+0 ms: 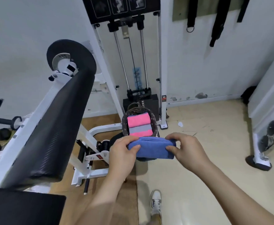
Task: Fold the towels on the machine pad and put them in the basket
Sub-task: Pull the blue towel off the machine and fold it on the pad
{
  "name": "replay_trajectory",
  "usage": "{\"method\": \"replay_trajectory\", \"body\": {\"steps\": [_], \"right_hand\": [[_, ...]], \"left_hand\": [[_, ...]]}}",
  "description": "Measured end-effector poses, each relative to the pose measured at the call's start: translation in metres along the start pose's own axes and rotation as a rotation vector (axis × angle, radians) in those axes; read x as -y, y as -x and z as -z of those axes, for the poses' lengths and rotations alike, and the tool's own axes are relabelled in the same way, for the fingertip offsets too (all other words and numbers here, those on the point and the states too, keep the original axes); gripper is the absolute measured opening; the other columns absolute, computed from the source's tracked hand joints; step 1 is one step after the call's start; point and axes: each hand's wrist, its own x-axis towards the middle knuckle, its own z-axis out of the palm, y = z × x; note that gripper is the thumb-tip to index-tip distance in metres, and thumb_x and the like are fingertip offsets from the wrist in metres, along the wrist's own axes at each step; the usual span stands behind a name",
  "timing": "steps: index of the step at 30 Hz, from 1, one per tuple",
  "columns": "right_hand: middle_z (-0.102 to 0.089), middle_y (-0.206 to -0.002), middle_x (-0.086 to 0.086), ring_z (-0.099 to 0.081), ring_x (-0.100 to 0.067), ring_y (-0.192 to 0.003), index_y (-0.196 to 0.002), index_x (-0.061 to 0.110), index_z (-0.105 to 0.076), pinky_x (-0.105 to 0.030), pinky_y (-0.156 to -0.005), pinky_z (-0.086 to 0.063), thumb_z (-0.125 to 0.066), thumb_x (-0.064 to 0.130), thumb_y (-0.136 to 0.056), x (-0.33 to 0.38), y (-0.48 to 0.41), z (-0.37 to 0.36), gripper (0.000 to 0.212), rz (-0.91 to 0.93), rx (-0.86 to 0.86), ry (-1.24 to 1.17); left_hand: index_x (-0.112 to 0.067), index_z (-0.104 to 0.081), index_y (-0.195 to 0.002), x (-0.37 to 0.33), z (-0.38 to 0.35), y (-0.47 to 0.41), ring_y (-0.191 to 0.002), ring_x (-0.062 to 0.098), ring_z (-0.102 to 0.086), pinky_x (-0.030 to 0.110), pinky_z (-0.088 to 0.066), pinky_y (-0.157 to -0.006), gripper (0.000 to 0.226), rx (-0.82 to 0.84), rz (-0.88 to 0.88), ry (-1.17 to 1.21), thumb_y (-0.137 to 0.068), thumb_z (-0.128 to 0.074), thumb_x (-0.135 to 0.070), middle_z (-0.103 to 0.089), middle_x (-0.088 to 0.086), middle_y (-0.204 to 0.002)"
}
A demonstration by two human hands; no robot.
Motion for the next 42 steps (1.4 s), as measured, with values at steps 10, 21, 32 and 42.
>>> {"method": "replay_trajectory", "body": {"steps": [10, 21, 32, 42], "right_hand": [[-0.071, -0.101, 0.002, -0.062, -0.024, -0.094, -0.104, 0.024, -0.068, -0.028, -0.077, -0.044, -0.069, 0.015, -0.083, -0.023, -0.234, -0.080, 0.023, 0.017, 0.062, 0.083], [-0.067, -0.108, -0.007, -0.063, -0.032, -0.097, -0.118, 0.019, -0.061, -0.034, -0.074, -0.048, -0.053, 0.010, -0.085, -0.089, -0.325, -0.189, 0.034, -0.011, 0.426, 0.376], [-0.062, -0.090, -0.009, -0.062, -0.029, -0.075, -0.111, 0.015, -0.068, -0.031, -0.056, -0.051, -0.078, 0.005, -0.062, -0.091, -0.322, -0.205, 0.051, 0.097, 0.150, 0.384], [-0.066, -0.078, -0.016, -0.056, -0.025, -0.069, -0.139, 0.025, -0.042, -0.033, -0.063, -0.045, -0.045, -0.005, -0.088, -0.085, -0.337, -0.215, 0.059, -0.759, 0.382, -0.665]], "left_hand": [[-0.023, -0.070, -0.101, 0.084, -0.062, -0.198, -0.091, 0.014, -0.062, 0.030, -0.051, -0.084, 0.019, -0.020, 0.241, 0.004, -0.082, -0.072, -0.019, -0.070, -0.007, -0.097], [-0.020, -0.067, -0.112, 0.199, -0.136, -0.271, -0.100, 0.022, -0.064, 0.034, -0.046, -0.086, 0.021, 0.434, 0.268, -0.361, -0.094, -0.058, -0.028, -0.070, 0.001, -0.104], [-0.017, -0.065, -0.084, 0.210, -0.160, -0.279, -0.075, 0.025, -0.056, 0.035, -0.045, -0.058, 0.017, 0.302, -0.048, -0.741, -0.075, -0.073, -0.029, -0.058, 0.003, -0.082], [-0.026, -0.036, -0.146, 0.193, -0.176, -0.275, -0.093, 0.025, -0.061, 0.033, -0.054, -0.068, 0.062, 0.508, 0.009, -0.695, -0.091, -0.055, -0.045, -0.050, 0.009, -0.122]]}}
